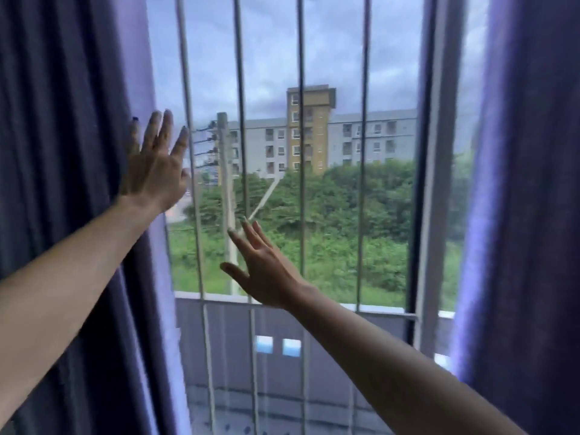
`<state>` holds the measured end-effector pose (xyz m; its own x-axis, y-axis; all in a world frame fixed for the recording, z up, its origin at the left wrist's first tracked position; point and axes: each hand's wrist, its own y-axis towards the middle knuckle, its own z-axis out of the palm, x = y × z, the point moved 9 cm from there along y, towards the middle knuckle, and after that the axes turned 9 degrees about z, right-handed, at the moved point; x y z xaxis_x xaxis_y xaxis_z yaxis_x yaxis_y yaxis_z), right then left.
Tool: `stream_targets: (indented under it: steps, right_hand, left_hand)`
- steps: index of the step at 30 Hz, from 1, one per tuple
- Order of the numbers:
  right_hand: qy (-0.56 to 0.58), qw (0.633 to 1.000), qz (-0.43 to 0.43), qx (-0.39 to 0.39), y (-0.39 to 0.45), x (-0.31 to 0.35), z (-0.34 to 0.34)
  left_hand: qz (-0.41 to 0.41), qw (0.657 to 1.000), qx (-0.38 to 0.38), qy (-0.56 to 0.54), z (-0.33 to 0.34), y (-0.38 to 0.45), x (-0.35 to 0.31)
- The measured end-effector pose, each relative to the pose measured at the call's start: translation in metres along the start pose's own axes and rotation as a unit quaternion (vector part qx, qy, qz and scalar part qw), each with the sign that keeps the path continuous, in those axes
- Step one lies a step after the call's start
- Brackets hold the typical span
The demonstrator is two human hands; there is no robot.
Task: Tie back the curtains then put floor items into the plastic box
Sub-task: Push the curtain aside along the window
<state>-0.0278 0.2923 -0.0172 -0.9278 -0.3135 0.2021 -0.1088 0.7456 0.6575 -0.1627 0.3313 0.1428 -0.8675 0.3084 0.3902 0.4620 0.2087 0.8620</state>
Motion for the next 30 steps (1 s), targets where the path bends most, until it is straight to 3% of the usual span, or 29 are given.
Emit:
stream_targets:
  steps: [6,11,14,18,25,30]
  right_hand:
    - [-0.123,0.988,0.029,-0.090,-0.066,-0.053,-0.104]
    - [-0.263,0.956,0.082,-0.099,-0.120,-0.103,-0.157]
    - [-0.373,0.913,0.136,-0.096,-0.152,-0.147,-0.180]
    - [-0.495,0.840,0.208,-0.072,-0.191,-0.196,-0.205]
    - [-0.568,0.772,0.282,-0.044,-0.229,-0.257,-0.238]
    - [-0.590,0.735,0.326,-0.071,-0.241,-0.288,-0.257]
  left_hand:
    - [0.086,0.986,-0.090,-0.109,-0.041,0.051,-0.149]
    - [0.160,0.943,-0.155,-0.248,-0.085,0.091,-0.269]
    - [0.178,0.896,-0.197,-0.355,-0.109,0.111,-0.329]
    - [0.141,0.830,-0.168,-0.513,-0.119,0.140,-0.395]
    - [0.107,0.665,-0.111,-0.731,-0.136,0.177,-0.482]
    - [0.115,0.630,-0.137,-0.755,-0.147,0.189,-0.516]
